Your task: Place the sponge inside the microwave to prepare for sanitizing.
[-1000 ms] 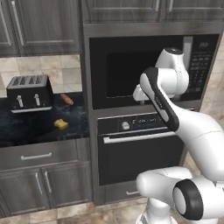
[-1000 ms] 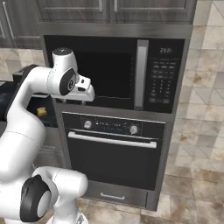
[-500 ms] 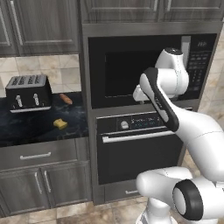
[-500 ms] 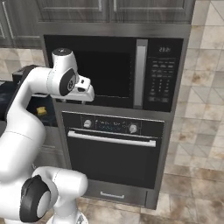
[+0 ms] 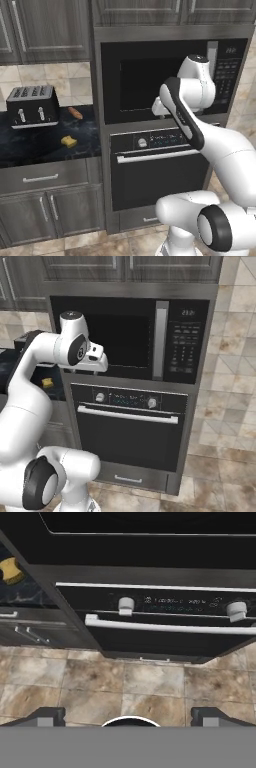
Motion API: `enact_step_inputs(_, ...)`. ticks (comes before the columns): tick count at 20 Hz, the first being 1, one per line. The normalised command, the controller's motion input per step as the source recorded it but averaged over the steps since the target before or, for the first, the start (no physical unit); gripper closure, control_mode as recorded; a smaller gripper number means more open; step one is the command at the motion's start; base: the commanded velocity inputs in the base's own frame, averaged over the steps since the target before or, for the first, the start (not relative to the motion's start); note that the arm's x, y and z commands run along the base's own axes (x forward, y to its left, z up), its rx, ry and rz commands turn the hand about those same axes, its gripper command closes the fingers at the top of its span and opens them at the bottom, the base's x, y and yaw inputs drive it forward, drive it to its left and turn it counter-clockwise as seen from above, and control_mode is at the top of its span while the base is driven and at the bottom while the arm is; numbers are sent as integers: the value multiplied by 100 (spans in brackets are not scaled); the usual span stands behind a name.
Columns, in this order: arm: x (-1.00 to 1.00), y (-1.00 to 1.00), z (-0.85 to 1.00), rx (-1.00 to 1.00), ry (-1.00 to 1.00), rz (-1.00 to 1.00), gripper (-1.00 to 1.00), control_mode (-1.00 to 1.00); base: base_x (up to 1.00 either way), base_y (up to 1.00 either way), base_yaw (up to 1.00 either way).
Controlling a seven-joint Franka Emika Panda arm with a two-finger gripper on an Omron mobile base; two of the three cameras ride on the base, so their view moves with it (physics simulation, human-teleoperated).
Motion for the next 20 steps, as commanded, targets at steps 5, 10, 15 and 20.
enact_step_inputs(5, 13, 0, 0, 0, 2, -1, -100, -100, 0, 0, 0)
enact_step_inputs(10, 12, 0, 0, 0, 0, 0, -100, -100, 0, 0, 0)
enact_step_inputs(15, 2, -3, 0, 0, 0, 0, -100, -100, 0, 0, 0)
enact_step_inputs(20, 5, -12, 2, 0, -14, 0, -100, -100, 0, 0, 0)
